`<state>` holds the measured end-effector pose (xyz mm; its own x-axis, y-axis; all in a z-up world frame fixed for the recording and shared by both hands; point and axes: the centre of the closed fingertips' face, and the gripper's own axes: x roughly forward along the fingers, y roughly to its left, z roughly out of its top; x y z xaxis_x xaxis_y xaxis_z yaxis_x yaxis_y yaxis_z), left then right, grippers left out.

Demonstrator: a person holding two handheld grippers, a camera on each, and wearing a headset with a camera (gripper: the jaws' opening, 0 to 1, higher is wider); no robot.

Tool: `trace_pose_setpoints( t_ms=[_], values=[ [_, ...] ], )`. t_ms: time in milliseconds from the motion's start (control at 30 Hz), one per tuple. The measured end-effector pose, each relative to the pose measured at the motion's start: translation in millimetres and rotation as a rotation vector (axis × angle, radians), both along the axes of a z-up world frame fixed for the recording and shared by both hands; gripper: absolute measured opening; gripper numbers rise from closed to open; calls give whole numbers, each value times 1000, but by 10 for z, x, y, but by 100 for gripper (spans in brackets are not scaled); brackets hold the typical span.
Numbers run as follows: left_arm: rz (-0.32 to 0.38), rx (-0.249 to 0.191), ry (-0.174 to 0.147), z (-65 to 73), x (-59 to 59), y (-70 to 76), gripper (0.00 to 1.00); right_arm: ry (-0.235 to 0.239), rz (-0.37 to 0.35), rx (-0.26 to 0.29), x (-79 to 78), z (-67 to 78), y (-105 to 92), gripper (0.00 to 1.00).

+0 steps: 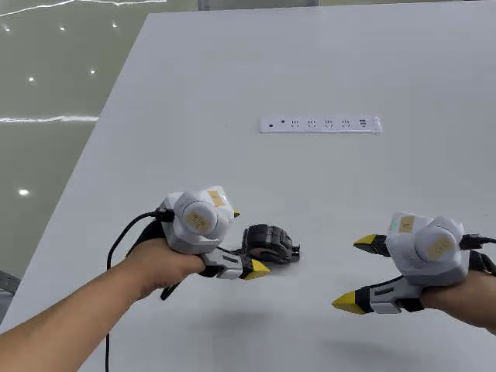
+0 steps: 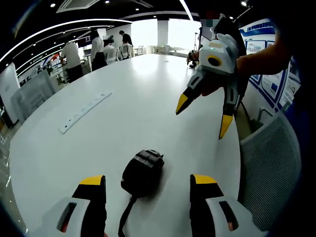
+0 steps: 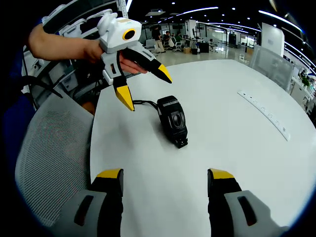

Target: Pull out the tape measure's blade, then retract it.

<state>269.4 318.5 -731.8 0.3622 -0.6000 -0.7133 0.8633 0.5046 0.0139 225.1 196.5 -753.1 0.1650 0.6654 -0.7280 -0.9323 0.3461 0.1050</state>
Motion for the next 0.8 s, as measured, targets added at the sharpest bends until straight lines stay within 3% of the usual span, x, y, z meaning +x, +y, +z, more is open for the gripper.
trace_pose_setpoints(
  t_ms=[333, 400, 500, 800],
  values=[
    [-68, 40, -17, -121, 49, -44, 62, -26, 84, -13, 158, -114, 203, 61],
    [-149, 130, -62, -184, 46, -14, 60, -33, 105, -21, 198, -143, 237, 61],
    [-162, 119, -48, -220, 30, -73, 60, -47, 144, -43, 237, -202, 273, 59],
    [-207, 133, -55, -294, 115, -140, 57, -62, 242, -76, 298, -352, 350, 55]
  ],
)
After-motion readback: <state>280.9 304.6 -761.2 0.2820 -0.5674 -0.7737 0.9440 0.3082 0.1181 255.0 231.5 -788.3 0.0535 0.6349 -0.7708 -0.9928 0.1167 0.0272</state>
